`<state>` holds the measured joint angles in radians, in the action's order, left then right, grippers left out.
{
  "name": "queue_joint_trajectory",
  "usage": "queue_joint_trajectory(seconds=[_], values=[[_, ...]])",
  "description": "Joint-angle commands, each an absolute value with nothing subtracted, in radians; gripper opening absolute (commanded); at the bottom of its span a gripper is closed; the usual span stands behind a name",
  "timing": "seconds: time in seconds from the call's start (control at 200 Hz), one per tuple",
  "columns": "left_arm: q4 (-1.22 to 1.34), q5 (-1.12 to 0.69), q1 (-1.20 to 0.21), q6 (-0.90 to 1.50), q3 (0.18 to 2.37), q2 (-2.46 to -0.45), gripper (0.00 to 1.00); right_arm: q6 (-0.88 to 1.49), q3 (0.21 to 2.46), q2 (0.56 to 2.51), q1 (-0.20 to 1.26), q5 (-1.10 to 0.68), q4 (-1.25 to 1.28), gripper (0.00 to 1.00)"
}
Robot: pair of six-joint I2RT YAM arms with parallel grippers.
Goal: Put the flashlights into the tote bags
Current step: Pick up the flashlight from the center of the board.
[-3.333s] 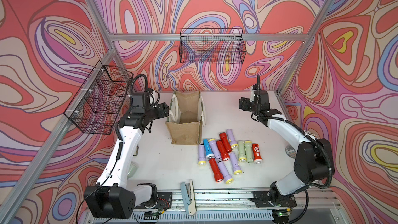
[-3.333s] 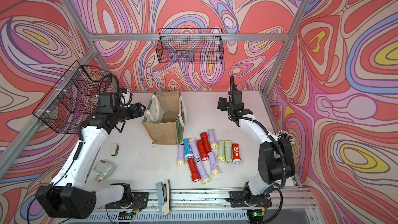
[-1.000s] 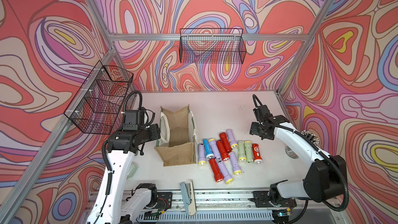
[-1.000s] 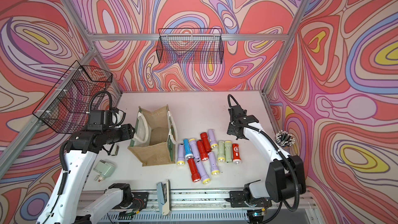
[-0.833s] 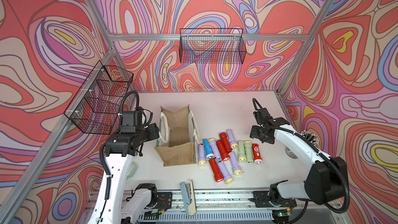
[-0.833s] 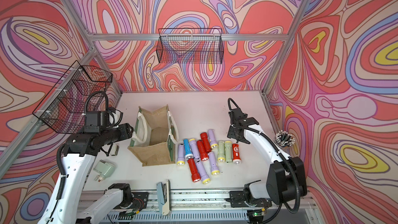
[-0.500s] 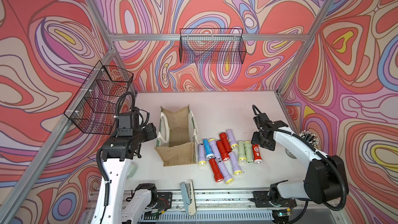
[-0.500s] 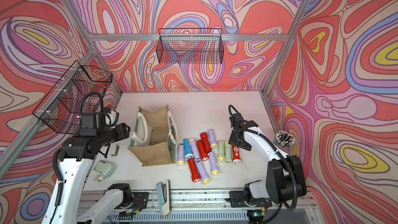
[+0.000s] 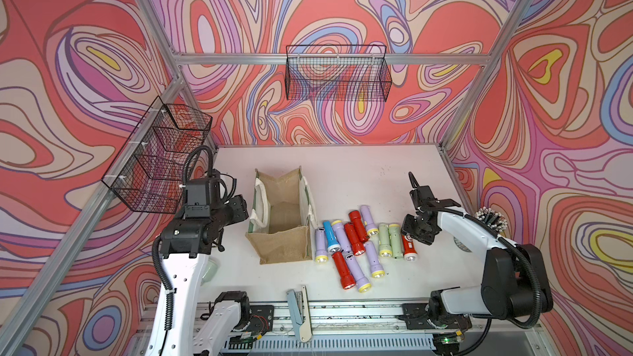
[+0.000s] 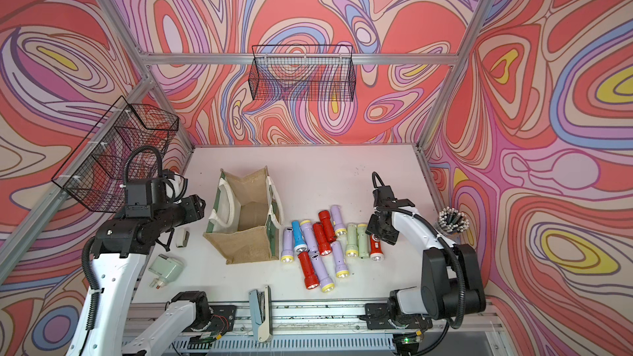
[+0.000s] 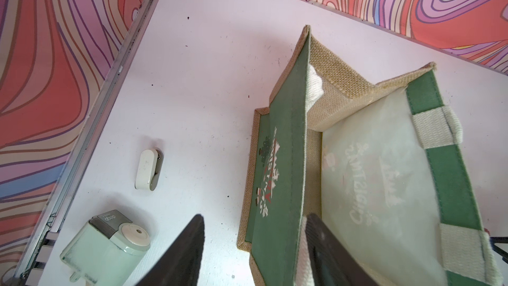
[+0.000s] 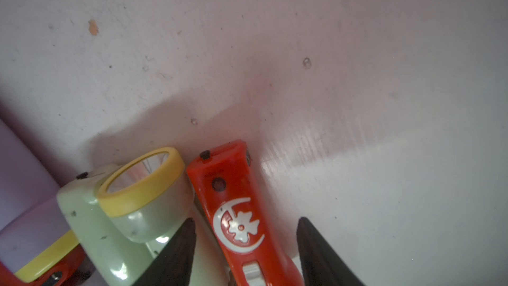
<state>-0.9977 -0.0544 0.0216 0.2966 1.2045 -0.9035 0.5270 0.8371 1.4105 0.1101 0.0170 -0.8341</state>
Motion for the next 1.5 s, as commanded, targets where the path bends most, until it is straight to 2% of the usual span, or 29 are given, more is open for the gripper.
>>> queue_joint_trajectory(seconds=[0.0,0.275,0.406,0.706,1.102,1.492], values=[[-0.989,-0.054,0.031,0.308,1.231,-0.906,0.62,0.499,0.832,1.445,0.107,0.018,-0.824,0.60],[-0.975,-0.081,0.031,0.317,1.250,-0.923,0.61,0.478,0.839,1.490,0.107,0.065,-0.800,0.57],[-0.976,-0.103,0.031,0.321,1.250,-0.931,0.61,0.479,0.862,1.537,0.107,0.102,-0.809,0.51],[-0.968,-0.105,0.032,0.325,1.248,-0.926,0.61,0.486,0.861,1.580,0.107,0.110,-0.792,0.49],[-0.948,-0.122,0.031,0.328,1.218,-0.932,0.61,0.487,0.878,1.563,0.107,0.150,-0.814,0.29],[-0.968,-0.163,0.031,0.305,1.217,-0.996,0.59,0.483,1.019,1.439,0.108,0.193,-0.928,0.20]])
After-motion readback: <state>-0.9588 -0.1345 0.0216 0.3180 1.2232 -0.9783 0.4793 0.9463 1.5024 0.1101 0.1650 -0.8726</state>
